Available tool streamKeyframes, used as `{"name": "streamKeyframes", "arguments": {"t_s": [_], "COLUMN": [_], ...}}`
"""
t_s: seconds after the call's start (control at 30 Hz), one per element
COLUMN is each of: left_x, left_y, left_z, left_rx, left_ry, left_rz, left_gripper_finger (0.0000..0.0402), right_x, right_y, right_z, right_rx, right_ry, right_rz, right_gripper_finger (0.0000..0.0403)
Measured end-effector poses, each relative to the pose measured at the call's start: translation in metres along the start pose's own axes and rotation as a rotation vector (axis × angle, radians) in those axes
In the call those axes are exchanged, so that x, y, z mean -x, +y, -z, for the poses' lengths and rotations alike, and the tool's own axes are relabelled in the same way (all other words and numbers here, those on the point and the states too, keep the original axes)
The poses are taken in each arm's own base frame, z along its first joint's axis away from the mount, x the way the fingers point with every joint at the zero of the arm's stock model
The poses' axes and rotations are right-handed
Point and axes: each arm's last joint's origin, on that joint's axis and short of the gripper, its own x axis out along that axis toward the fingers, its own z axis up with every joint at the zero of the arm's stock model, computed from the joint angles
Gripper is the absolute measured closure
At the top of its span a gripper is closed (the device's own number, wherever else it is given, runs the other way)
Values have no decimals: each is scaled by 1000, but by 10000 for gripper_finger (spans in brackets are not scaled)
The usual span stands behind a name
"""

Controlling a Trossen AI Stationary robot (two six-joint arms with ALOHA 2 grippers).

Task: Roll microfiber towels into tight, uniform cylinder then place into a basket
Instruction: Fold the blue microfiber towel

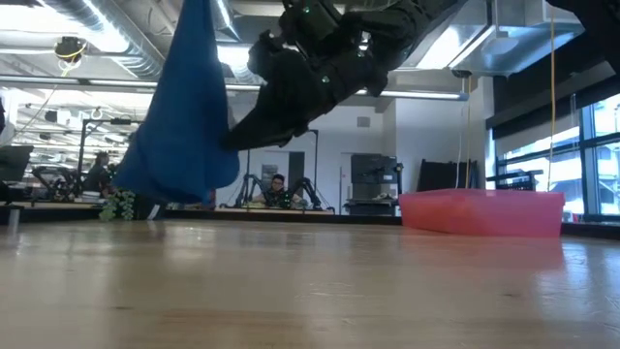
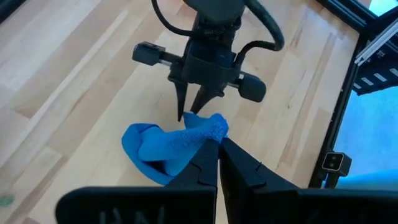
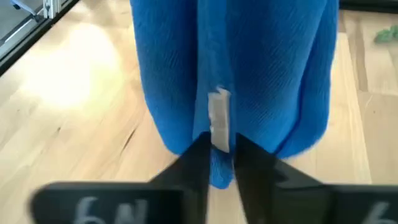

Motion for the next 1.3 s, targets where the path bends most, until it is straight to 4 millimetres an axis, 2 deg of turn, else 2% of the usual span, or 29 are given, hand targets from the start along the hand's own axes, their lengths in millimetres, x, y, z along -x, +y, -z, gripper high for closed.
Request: {"name": "streamKeyframes", "arguments": {"t_s": [0.1,0.37,0.67,0.9,1.13,1.3], "left_x": [0,1,1,1,-18,-29], "left_y": [1,8,9,10,18,27], "left_z": [1,9,9,9,13,10], "left_rx": [0,49,101,150,173,195], "left_ry": [11,88,78,38,50,-41], "left_rz": [-9,-90,-105,-151,-249,-369], "left_gripper_finger": [401,402,401,402,401,401], "right_x": [1,22,69,106,144,163], "right_y": [0,0,-8,-4,-2,-4], "right_z": [0,-16,-39,-51,-61,-63], "right_rx": [19,19,3,-7,-17,-31], "right_ry": [10,-19,-41,-19,-13,-6], "right_rz": [-2,12,53,82,170,189], "right_gripper_finger": [388,394,396,398,398,398]}}
